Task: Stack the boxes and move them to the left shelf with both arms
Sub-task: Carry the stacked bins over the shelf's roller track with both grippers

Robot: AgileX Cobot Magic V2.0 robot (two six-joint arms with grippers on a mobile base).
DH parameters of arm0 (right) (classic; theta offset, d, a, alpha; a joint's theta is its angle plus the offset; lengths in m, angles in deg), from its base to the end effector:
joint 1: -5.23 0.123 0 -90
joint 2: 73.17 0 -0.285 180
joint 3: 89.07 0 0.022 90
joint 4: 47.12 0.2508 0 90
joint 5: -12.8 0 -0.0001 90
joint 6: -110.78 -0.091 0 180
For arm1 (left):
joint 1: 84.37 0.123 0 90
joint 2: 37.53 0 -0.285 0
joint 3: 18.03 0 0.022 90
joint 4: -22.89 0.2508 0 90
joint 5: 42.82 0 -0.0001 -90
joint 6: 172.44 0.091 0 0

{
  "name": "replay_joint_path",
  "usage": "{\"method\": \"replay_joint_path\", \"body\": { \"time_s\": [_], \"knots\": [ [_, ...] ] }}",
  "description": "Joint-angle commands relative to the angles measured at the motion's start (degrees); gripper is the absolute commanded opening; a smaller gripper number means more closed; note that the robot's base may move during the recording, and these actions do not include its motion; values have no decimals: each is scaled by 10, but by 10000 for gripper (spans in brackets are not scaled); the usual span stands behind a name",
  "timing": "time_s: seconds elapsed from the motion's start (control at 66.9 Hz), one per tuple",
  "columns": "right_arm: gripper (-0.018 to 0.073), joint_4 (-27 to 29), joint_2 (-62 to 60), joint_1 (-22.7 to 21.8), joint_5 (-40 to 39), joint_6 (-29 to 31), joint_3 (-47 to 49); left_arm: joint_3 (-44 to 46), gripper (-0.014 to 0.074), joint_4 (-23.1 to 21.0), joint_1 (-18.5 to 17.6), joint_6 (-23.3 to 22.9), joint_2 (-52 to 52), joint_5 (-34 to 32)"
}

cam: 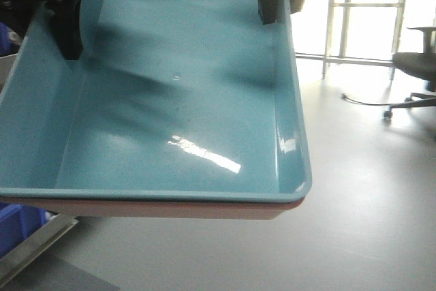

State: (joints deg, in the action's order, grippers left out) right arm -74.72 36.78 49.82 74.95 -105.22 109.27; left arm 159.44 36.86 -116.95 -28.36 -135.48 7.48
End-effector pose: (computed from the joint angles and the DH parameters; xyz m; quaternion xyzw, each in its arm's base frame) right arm 0.3032 0.2465 0.3333 -0.1313 0.9386 -0.0334 0.3173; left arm 0.2912 -0.1660 0.3038 0.0236 0.9616 -0.0499 0.2689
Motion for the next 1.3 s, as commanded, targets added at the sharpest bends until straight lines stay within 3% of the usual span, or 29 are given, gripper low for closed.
{"method": "replay_joint_path", "body": {
  "time_s": [0.0, 1.285],
  "knots": [
    [55, 54, -28, 24, -110, 11, 25, 35, -10, -54, -23, -8, 27, -134],
    [55, 54, -28, 24, -110, 11, 25, 35, -10, -54, -23, -8, 27, -134]
  ]
}}
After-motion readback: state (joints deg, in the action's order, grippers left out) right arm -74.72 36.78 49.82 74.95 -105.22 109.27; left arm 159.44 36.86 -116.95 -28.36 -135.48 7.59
